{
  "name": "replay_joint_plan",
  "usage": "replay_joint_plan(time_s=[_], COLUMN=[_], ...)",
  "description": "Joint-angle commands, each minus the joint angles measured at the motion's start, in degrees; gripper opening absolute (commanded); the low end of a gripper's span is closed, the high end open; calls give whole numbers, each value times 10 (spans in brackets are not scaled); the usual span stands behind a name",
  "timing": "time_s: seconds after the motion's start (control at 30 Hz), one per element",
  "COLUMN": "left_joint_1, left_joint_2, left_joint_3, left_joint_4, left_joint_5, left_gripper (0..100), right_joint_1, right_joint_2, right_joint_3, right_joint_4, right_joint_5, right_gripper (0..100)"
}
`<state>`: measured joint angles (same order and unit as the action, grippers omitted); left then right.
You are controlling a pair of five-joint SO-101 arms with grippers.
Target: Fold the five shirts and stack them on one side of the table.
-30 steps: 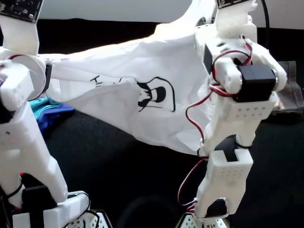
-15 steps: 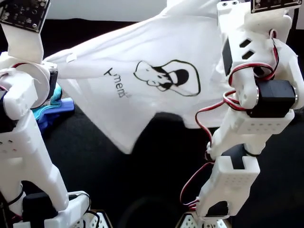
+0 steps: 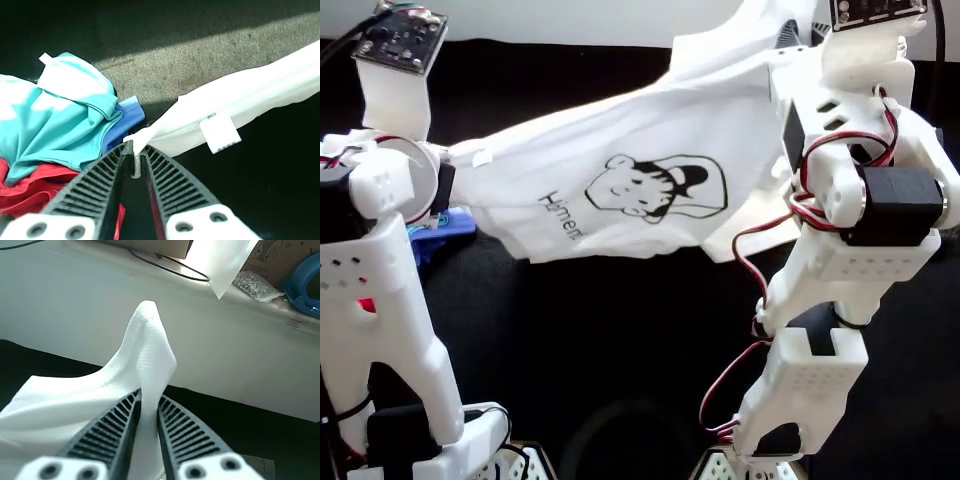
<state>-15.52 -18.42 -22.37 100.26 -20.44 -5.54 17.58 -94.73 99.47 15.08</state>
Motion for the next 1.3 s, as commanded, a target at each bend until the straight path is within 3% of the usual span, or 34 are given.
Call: replay_joint_plan(time_s=[0.0,0.33,0.63,0.97,1.27], left_joint_1=[6,2,-34,-48,-48], left_joint_2=[-12,-18,-18,-18,-87], left_joint_3=[48,31,-147,-293,-317], left_joint_4=[-10,-5,-5,1,6], left_joint_5=[2,3,4,4,4], left_gripper=[10,10,10,10,10], right_joint_1=[21,23,23,23,23], right_joint_2=[-31,-34,-94,-151,-203], right_joint_3=[-62,-65,-63,-63,-62], right_joint_4=[15,7,-91,-93,-87], right_joint_5=[6,7,7,7,7], right_gripper=[6,6,6,6,6])
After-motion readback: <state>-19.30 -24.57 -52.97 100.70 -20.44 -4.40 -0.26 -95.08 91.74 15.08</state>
